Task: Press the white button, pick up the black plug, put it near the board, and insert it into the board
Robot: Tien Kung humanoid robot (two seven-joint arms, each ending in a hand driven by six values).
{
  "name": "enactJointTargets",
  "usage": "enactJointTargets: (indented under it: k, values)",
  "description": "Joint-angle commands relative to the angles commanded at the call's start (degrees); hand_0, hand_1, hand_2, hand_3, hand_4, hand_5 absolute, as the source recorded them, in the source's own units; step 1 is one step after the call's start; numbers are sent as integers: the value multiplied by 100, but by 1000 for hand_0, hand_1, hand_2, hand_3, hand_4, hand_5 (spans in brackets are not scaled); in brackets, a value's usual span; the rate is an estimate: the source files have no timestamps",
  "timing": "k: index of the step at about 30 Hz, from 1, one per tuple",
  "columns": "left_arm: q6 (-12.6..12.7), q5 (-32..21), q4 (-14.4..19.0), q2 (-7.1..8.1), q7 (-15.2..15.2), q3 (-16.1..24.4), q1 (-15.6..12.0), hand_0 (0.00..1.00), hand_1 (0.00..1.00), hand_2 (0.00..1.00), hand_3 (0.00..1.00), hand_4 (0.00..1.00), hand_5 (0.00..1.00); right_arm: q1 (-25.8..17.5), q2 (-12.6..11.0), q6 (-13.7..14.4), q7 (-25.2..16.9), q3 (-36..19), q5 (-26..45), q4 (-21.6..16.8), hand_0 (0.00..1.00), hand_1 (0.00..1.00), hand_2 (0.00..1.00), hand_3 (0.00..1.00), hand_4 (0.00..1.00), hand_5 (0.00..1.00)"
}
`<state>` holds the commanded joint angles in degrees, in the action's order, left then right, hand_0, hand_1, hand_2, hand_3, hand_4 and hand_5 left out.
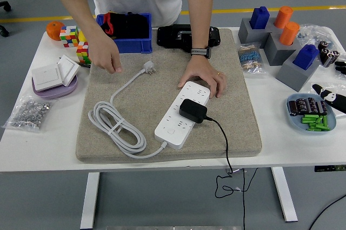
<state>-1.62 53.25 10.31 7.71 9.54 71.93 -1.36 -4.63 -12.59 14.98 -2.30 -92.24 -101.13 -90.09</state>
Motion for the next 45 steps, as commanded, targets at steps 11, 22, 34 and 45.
enactJointTargets:
  k: [11,22,34,45]
  values:
    - [4,21,0,-44,68,-97,101,705,664,585,675,665,260,28,69,-204,115,-381,30,-46,833,759,725,732,986,345]
    - [16,-65,0,1,93,-258,255,705,665,584,676,665,263,70,116,-353,-266,-640,506,-28,897,833,823,829,998,702]
    - [18,-99,0,-9,102,-342,353,706,665,585,677,665,264,162,123,-772,131,-692,731,-20,990,986,987,998,998,998]
    - [15,-66,0,-37,120,-313,373,706,665,586,676,665,264,216,99,-848,259,-705,576,-41,998,998,994,998,998,998]
